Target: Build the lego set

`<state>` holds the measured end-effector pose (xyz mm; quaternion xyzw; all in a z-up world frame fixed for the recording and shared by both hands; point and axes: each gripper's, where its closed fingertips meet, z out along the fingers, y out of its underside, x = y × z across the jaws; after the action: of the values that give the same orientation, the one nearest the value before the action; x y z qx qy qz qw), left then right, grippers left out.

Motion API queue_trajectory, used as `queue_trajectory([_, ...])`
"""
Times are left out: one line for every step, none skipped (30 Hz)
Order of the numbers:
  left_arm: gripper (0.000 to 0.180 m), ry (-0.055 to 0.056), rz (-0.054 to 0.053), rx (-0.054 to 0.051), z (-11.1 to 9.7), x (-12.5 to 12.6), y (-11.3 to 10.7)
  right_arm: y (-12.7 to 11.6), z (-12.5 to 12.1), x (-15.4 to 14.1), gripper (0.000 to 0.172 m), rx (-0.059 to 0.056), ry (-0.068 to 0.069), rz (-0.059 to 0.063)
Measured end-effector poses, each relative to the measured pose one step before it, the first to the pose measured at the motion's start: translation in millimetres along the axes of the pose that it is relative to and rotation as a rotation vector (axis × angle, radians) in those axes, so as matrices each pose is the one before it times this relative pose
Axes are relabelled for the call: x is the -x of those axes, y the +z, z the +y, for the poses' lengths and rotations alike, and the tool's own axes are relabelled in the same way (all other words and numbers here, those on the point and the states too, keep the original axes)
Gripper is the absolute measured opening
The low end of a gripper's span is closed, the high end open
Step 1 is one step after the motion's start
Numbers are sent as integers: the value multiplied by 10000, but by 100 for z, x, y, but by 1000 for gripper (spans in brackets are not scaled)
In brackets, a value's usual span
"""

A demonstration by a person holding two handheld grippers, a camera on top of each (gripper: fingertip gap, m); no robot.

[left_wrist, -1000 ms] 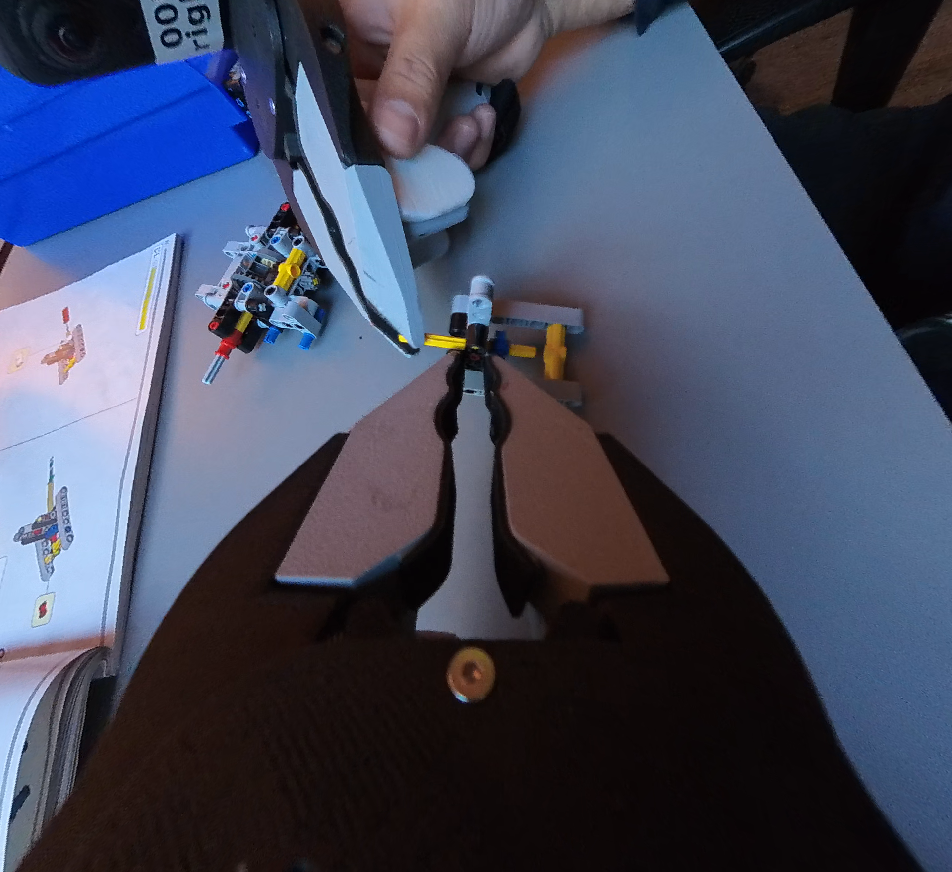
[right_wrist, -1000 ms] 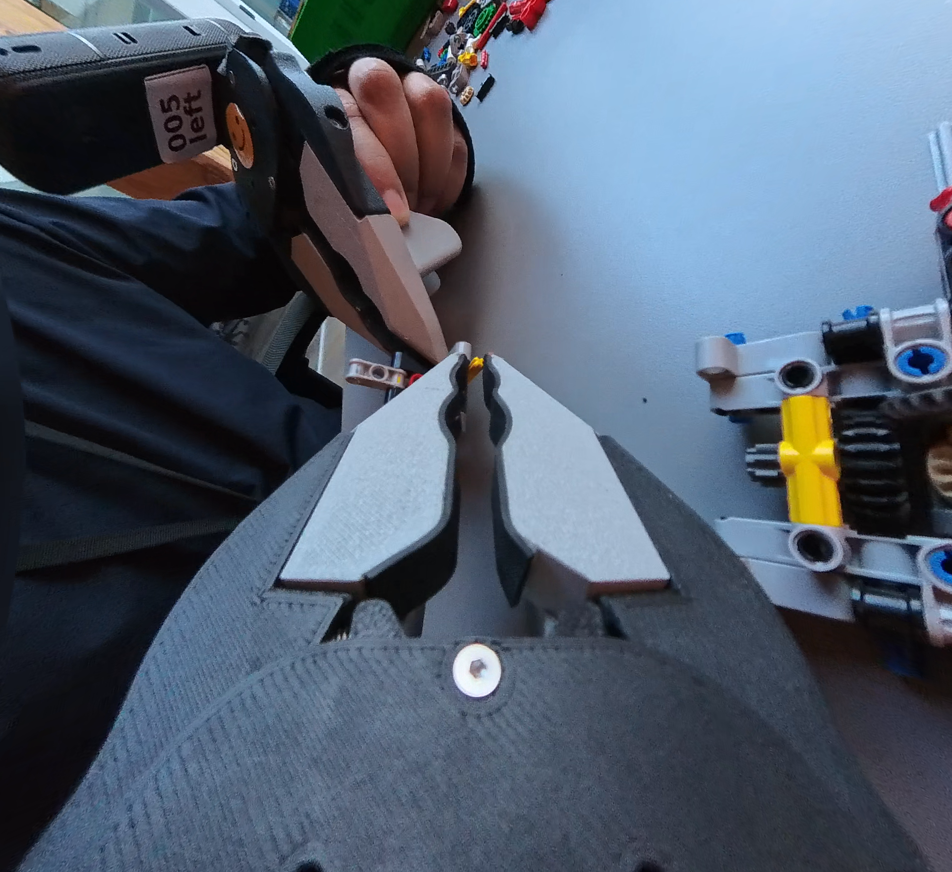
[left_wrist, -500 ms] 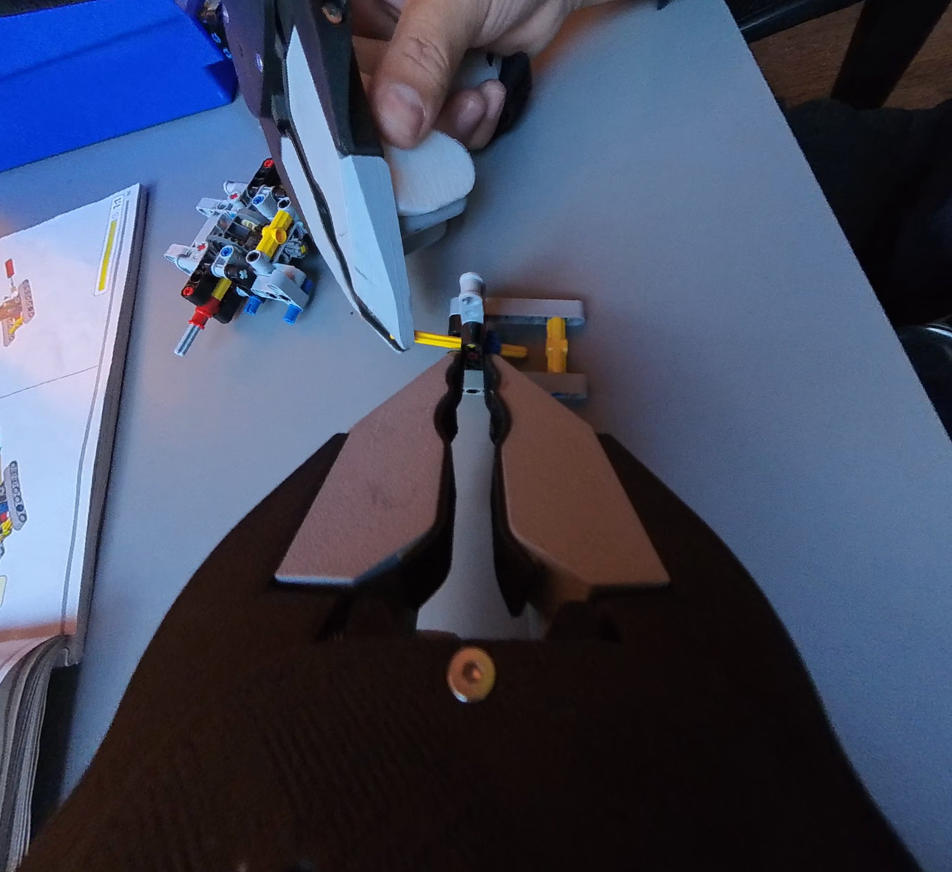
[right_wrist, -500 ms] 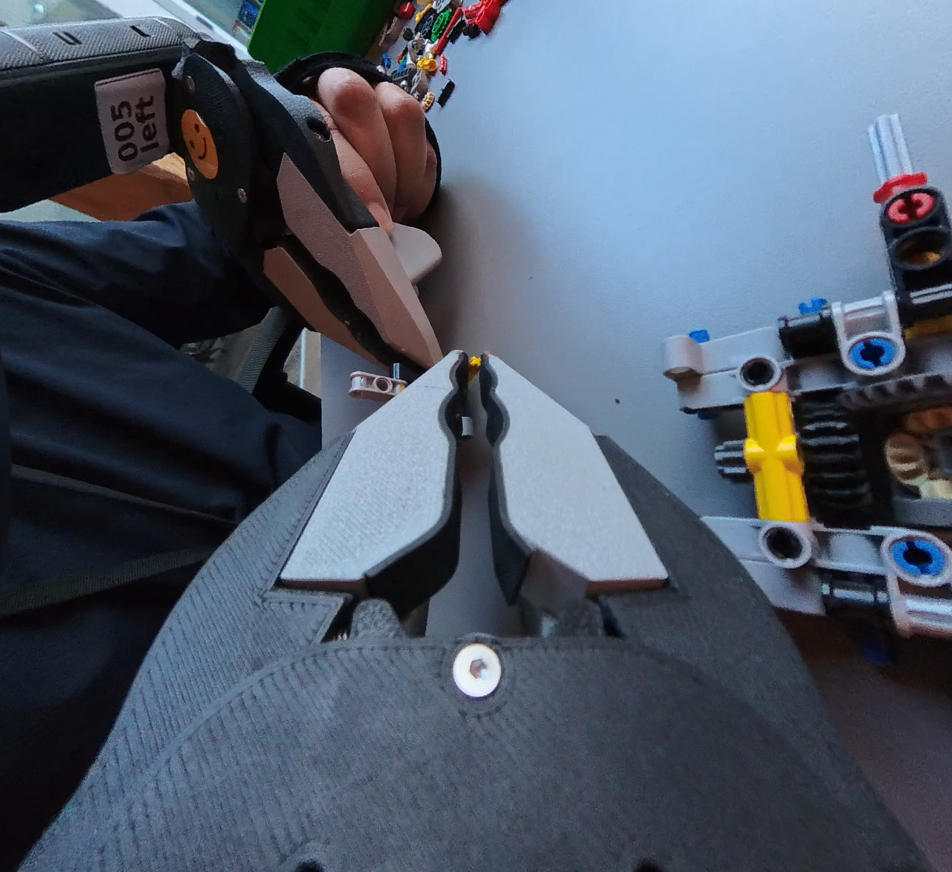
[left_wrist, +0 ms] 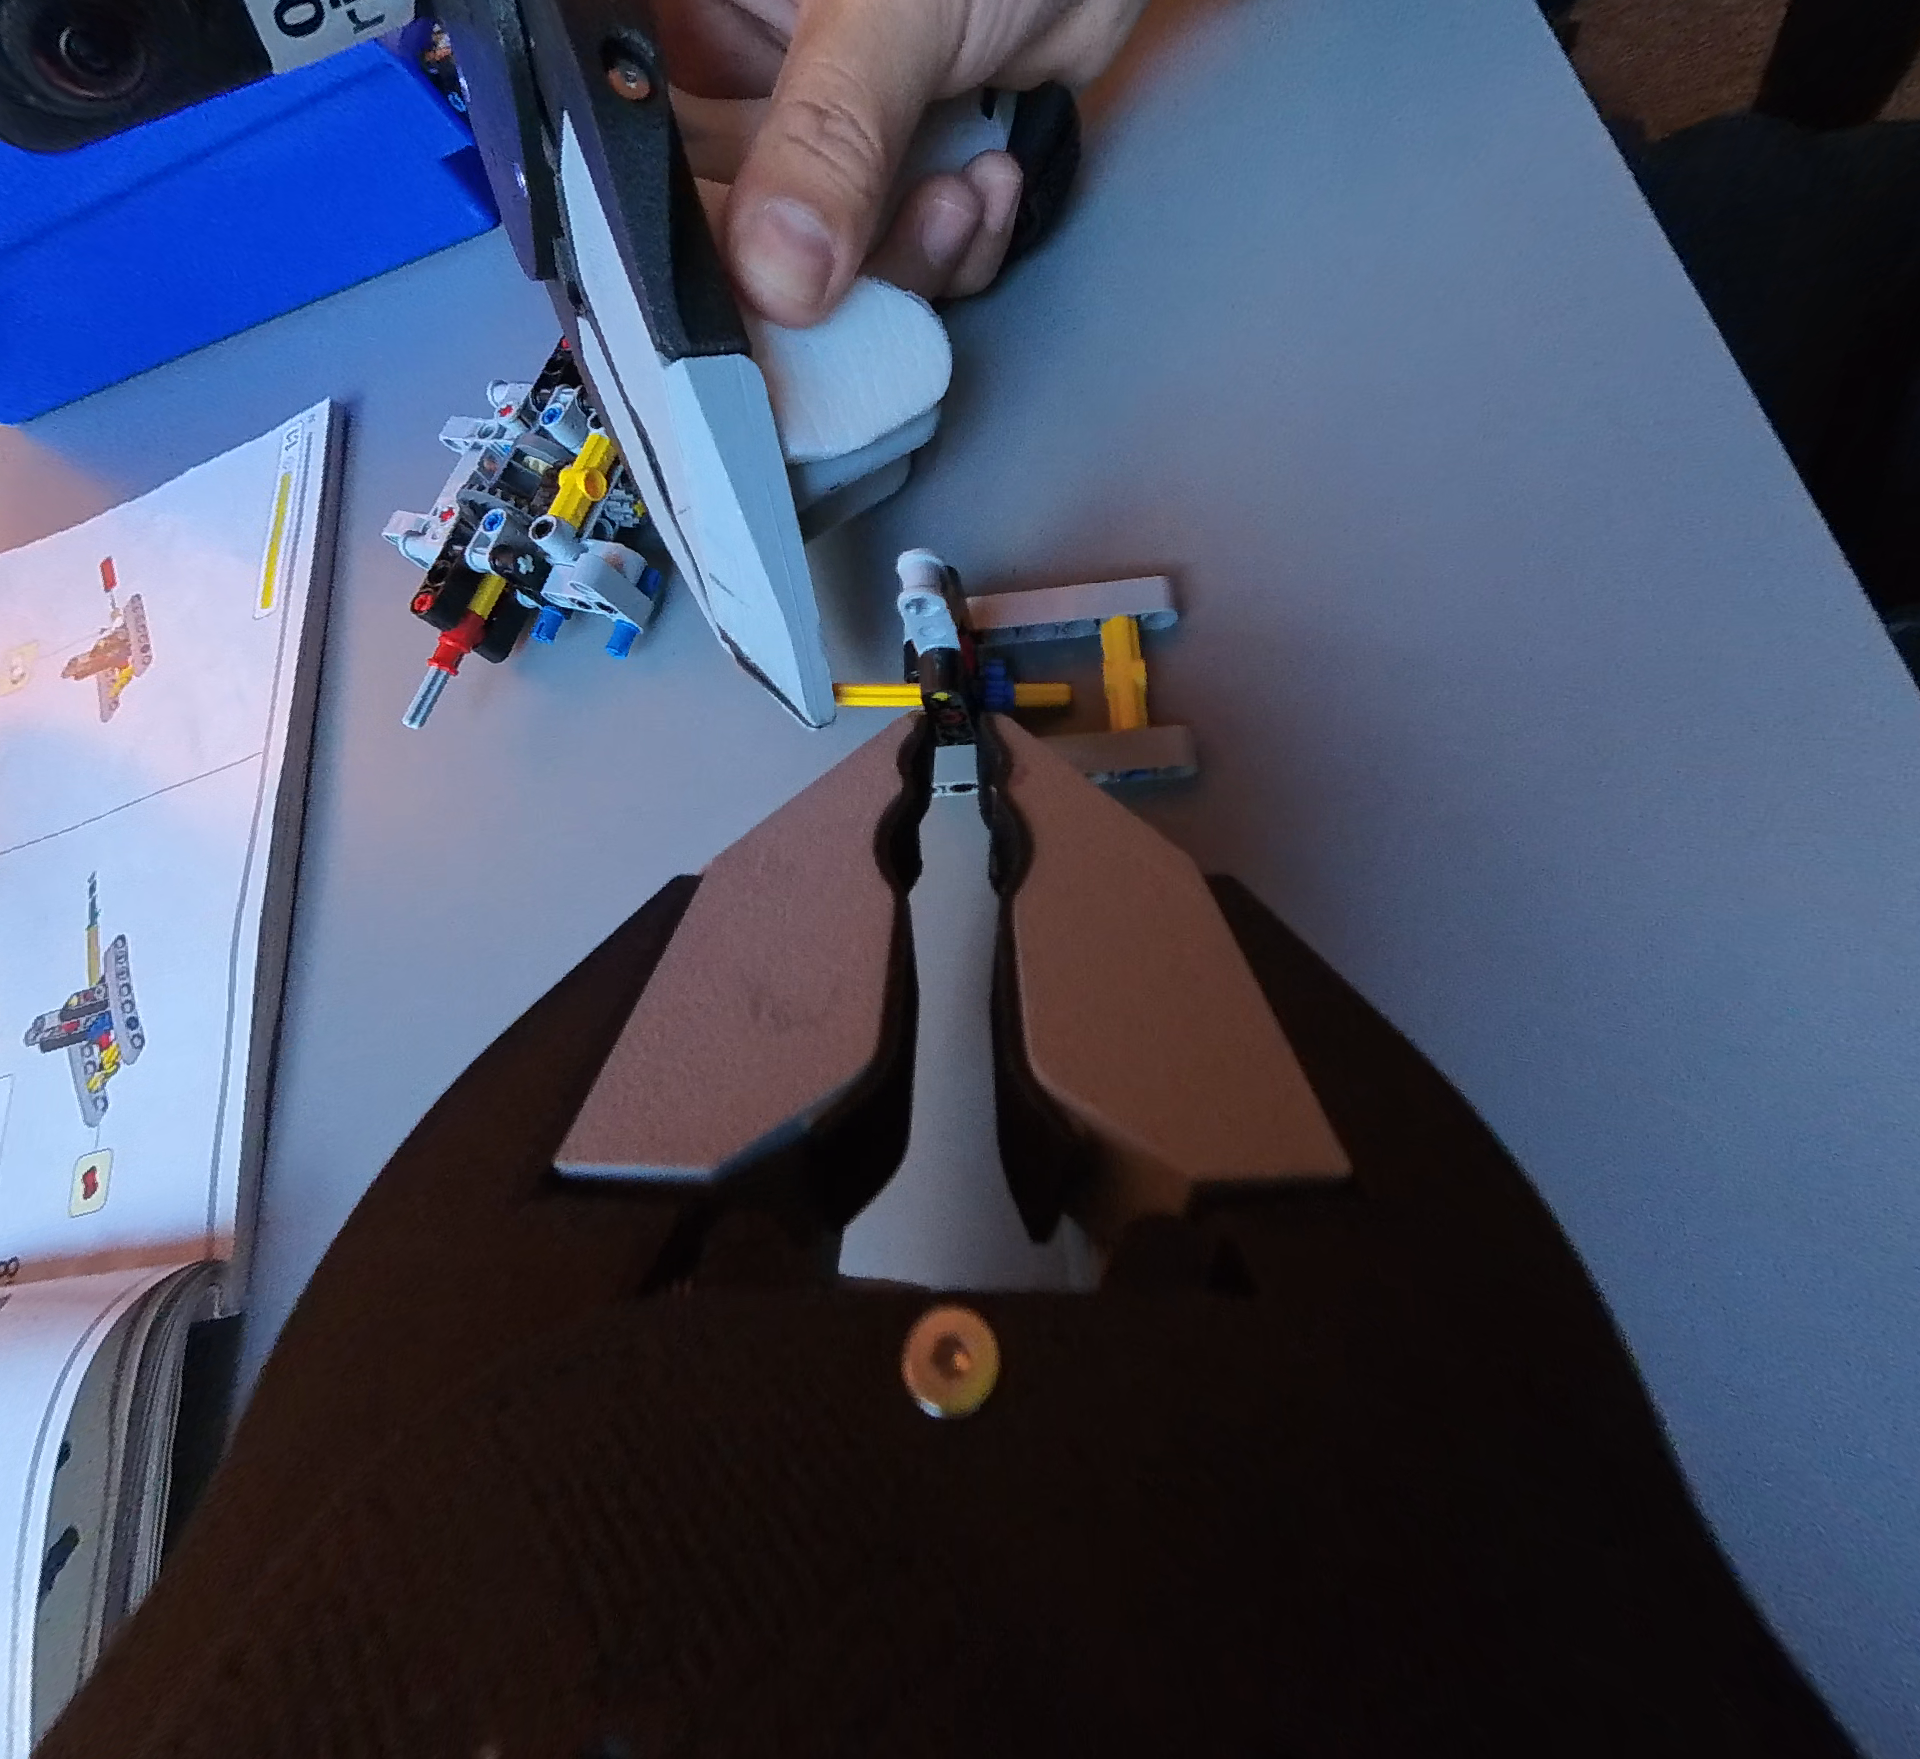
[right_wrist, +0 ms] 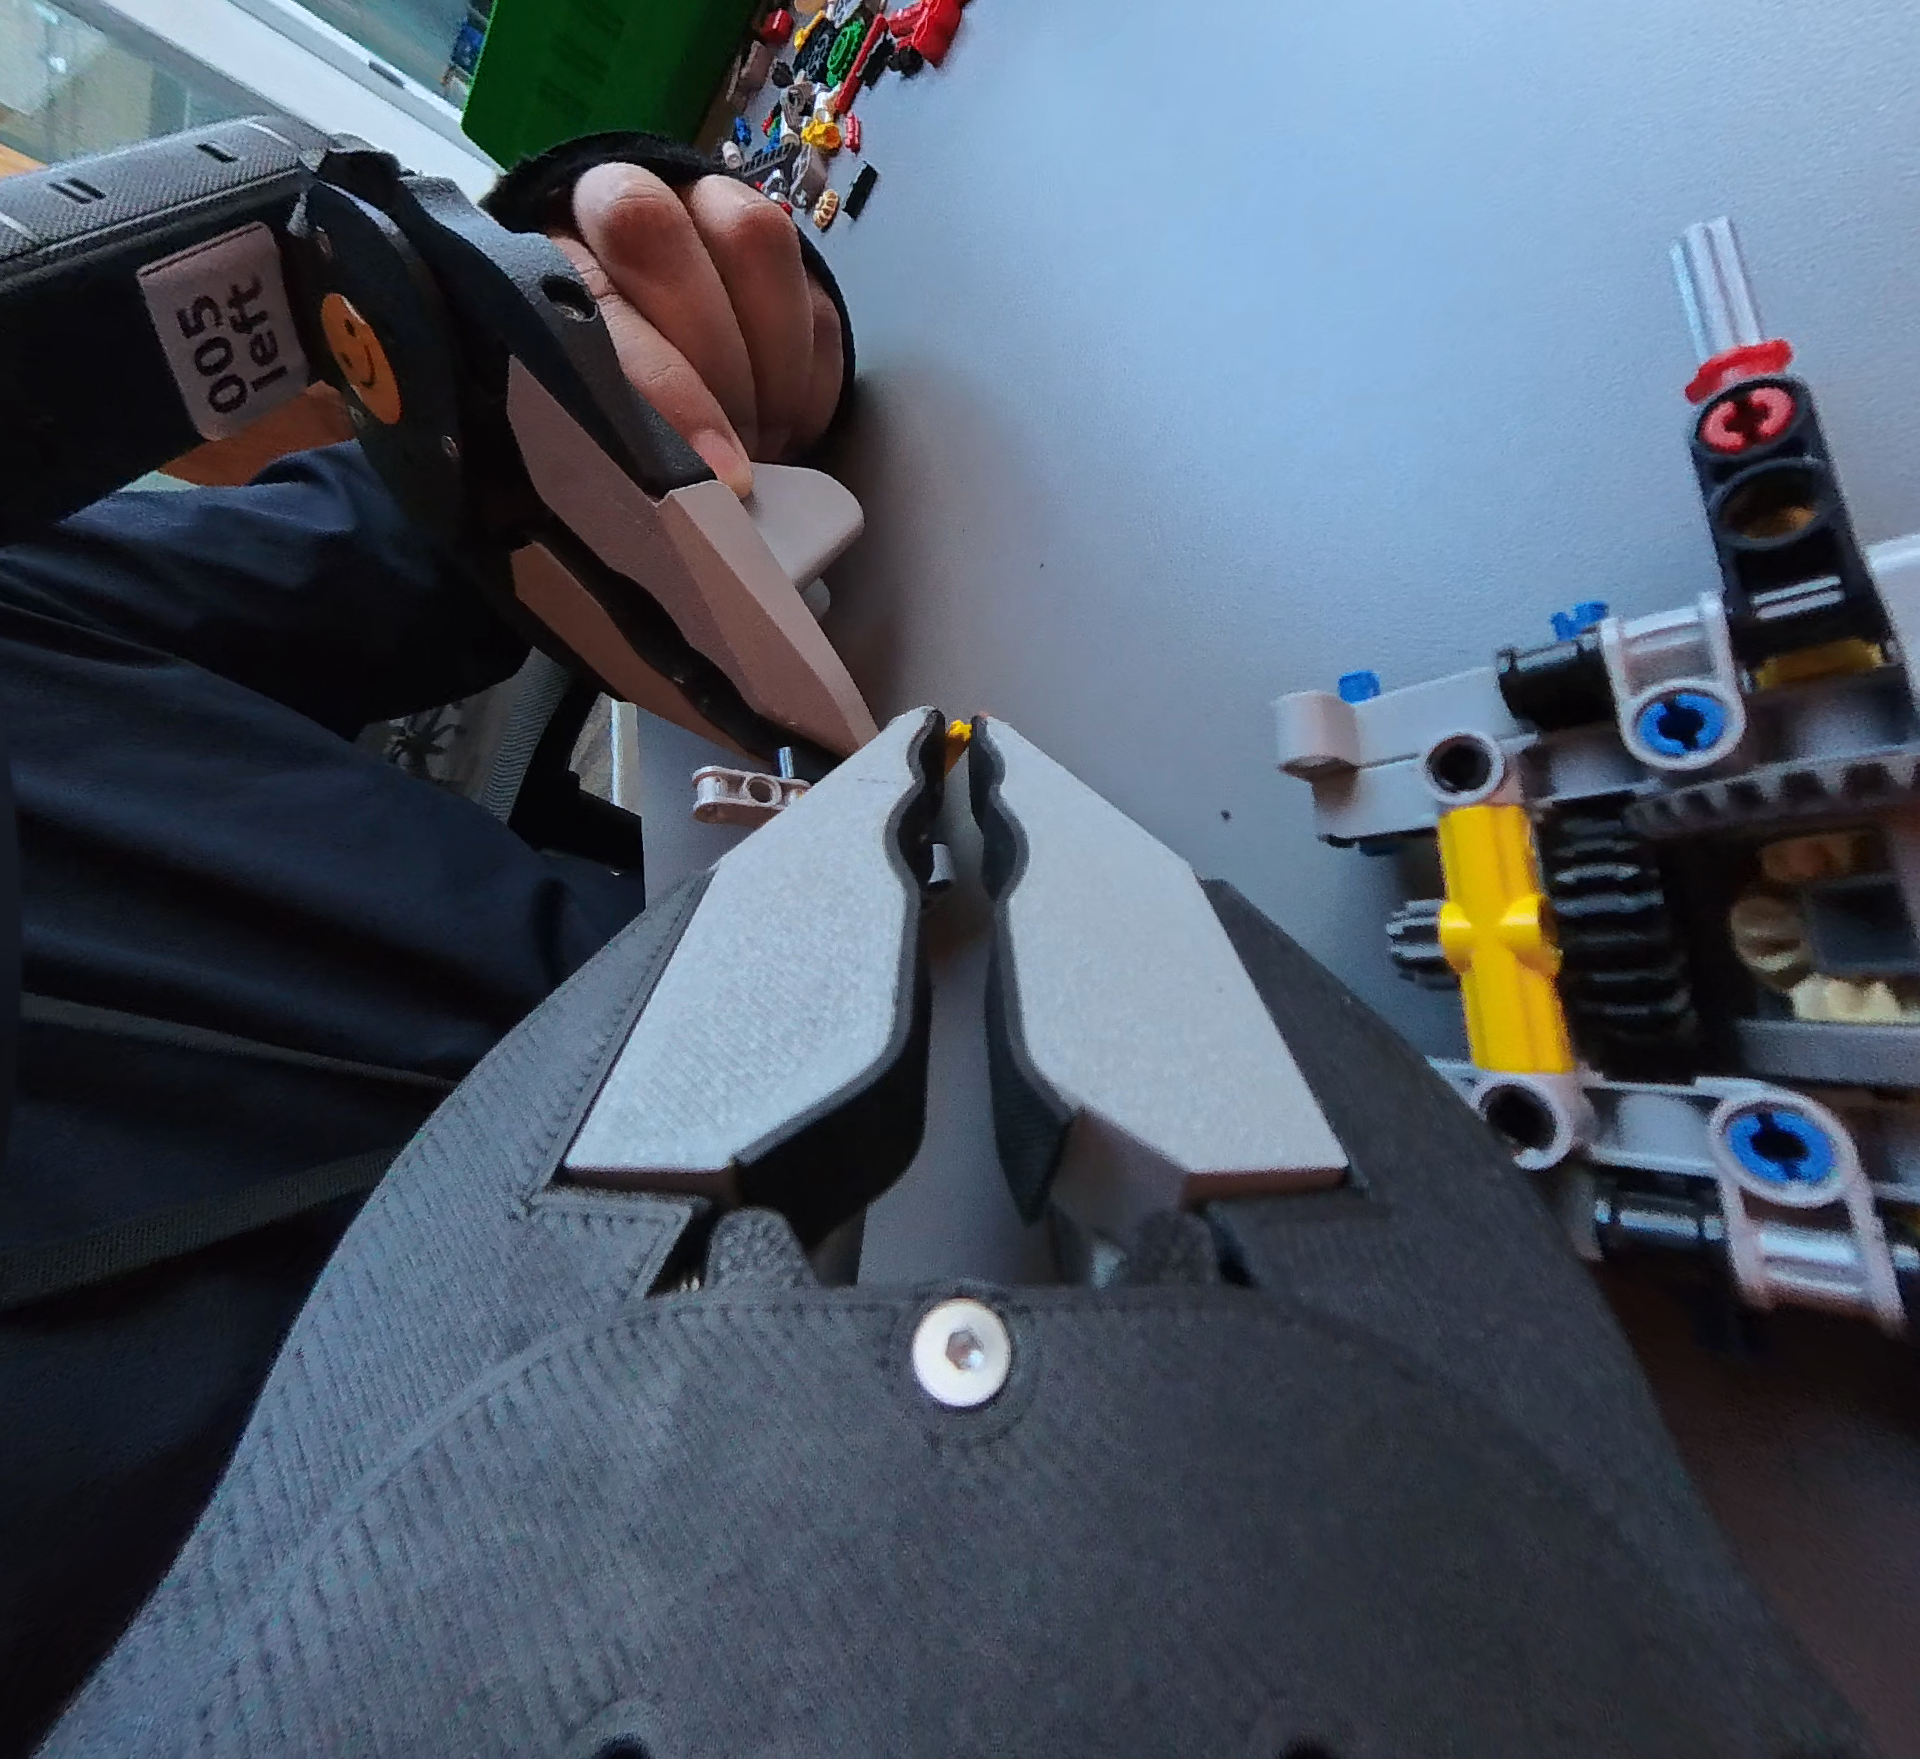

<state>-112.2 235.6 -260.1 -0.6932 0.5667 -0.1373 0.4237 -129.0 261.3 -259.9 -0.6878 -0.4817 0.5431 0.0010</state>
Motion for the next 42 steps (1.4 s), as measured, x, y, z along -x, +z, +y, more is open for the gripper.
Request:
queue_trajectory([5,-7,66,-22,-26,-72,-12,12,27,97,1,8,-45,-58])
queue_trajectory([5,-8,26,-12,-4,-30,-18,3,2,71,1,-4,-65,-13])
queue_trajectory([5,14,-6,2,24,3,-18,14,-2,7,1,-27,-107,74])
queue_trajectory([5,66,-23,6,50,-10,-49,53,19,-44,1,-1,-129,137])
queue_trajectory([5,97,-41,0,56,3,-46,75,13,-39,1,-1,-143,146])
queue_trajectory([6,82,-23,-13,27,-18,-68,46,-22,3,2,-20,-170,135])
queue_trajectory([5,62,-8,-24,11,-32,-82,19,-34,70,2,-28,-219,114])
queue_trajectory([5,53,-21,-49,-26,-17,-95,1,-101,212,2,-66,-326,77])
queue_trajectory([5,54,-10,-81,-76,-23,-115,-24,-167,278,3,-96,-410,75])
queue_trajectory([5,43,-9,-48,-7,-6,-103,-35,-227,293,5,-127,-426,62])
queue_trajectory([5,12,-11,53,159,46,-48,-88,-324,164,10,-188,-380,106])
queue_trajectory([6,-25,-36,108,249,111,-20,-161,-372,55,12,-229,-322,138])
queue_trajectory([6,-51,-62,50,165,190,-58,-204,-343,-8,13,-219,-266,130])
queue_trajectory([6,-63,-42,30,142,173,-57,-199,-249,-171,13,-165,-191,185])
queue_trajectory([6,-80,-58,38,153,194,-57,-219,-198,-244,15,-138,-150,205])
queue_trajectory([6,-106,-54,47,150,205,-43,-254,-282,-156,18,-206,-162,150])
queue_trajectory([6,-128,-36,67,163,204,-19,-292,-376,8,21,-283,-198,69])
queue_trajectory([6,-98,36,14,71,61,-30,-252,-334,35,23,-258,-188,56])
queue_trajectory([6,-45,28,5,45,43,-26,-193,-212,-8,24,-158,-158,69])
queue_trajectory([6,-16,-14,29,82,64,5,-101,-88,-20,25,-66,-154,73])
queue_trajectory([6,-47,-24,34,66,100,2,-9,-41,42,27,-4,-187,42])
queue_trajectory([6,-51,0,18,50,66,7,82,35,122,28,55,-220,17])
queue_trajectory([6,-29,-4,8,43,65,-6,130,142,203,28,132,-247,-11])
queue_trajectory([6,-32,-12,19,58,86,8,172,214,226,29,177,-276,21])
queue_trajectory([6,-56,-35,32,81,129,-10,168,244,149,30,189,-293,121])
queue_trajectory([6,-95,-81,64,137,222,12,145,306,42,30,223,-317,241])
queue_trajectory([6,-122,-72,67,137,214,9,72,320,-127,30,236,-337,414])
queue_trajectory([6,-103,-35,41,93,151,-8,-14,243,-83,31,189,-366,441])
queue_trajectory([6,-75,-41,39,79,121,-5,-72,160,102,32,132,-335,372])
queue_trajectory([6,-52,-41,35,70,93,14,-124,83,250,32,76,-272,305])
queue_trajectory([7,-26,-46,23,29,74,15,-114,38,383,34,35,-195,233])
queue_trajectory([7,-14,-50,34,34,55,22,-75,39,439,36,37,-136,174])
queue_trajectory([7,-32,-38,36,41,49,42,18,109,459,37,87,-135,124])
queue_trajectory([7,-77,-8,28,9,29,31,104,193,362,38,170,-148,136])
queue_trajectory([6,-88,-7,22,6,30,17,167,219,141,38,208,-155,223])
queue_trajectory([6,-55,-24,23,19,33,15,208,214,-132,39,213,-165,332])
queue_trajectory([6,-32,-21,11,0,15,14,237,211,-339,39,220,-189,383])
queue_trajectory([6,-31,-35,14,3,35,12,269,222,-406,39,245,-184,343])
queue_trajectory([6,-67,-37,29,25,52,33,296,186,-141,41,238,-153,97])
queue_trajectory([6,-96,-13,21,2,32,18,276,126,89,43,203,-56,-108])
queue_trajectory([6,-80,-5,15,0,37,16,241,55,156,45,156,-4,-181])
queue_trajectory([6,-62,6,-14,-30,11,-1,209,16,82,45,107,-9,-157])
